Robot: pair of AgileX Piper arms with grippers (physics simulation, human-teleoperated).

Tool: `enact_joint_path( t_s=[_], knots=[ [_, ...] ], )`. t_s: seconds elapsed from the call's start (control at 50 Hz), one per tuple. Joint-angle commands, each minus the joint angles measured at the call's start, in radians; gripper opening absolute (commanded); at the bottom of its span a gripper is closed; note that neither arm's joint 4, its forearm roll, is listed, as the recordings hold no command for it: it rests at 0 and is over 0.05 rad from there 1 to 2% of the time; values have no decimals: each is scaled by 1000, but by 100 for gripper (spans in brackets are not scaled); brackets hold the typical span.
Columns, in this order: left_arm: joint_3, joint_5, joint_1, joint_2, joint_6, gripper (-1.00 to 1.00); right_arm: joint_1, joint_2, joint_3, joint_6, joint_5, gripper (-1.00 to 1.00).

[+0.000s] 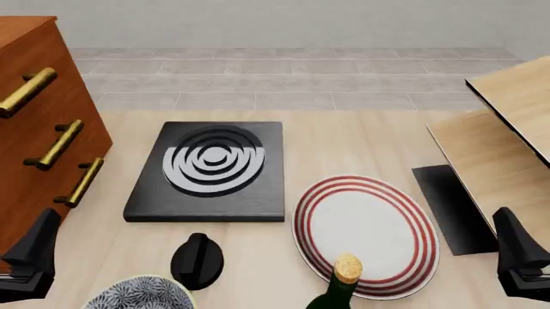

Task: Put the bowl on the top of the cabinet.

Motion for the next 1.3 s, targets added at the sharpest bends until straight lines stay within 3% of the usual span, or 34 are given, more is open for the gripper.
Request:
enact_joint_path(
  t_s=[0.02,0.04,0.06,0.24,0.26,0.3,0.48,0.68,0.82,1.0,1.14,1.3],
  knots=[
    [-3,-2,-20,-2,-4,100,-4,-4,1,4,5,100],
    [-3,-2,-20,-2,-4,100,-4,-4,1,4,5,100],
    [-3,-5,-25,-2,44,100,-4,-4,1,5,5,100],
    [-55,-5,-71,-4,67,100,-6,-6,1,8,4,100],
    [-206,-39,-74,241,60,100,-7,-6,1,9,4,100],
    [-138,-172,-80,236,33,100,-9,-6,1,10,4,100],
    [-272,-40,-124,206,83,100,-9,-6,1,16,3,100],
    [-362,26,-154,308,-38,100,-9,-5,0,21,5,100],
    [-429,128,-173,297,-23,100,-7,-5,0,23,7,100],
    [-437,200,-210,330,-52,100,-5,-5,1,24,9,100],
    [-425,225,-165,427,-74,100,-4,-6,1,25,11,100],
    [-425,282,-184,440,-47,100,-6,-5,1,28,11,100]
  ],
)
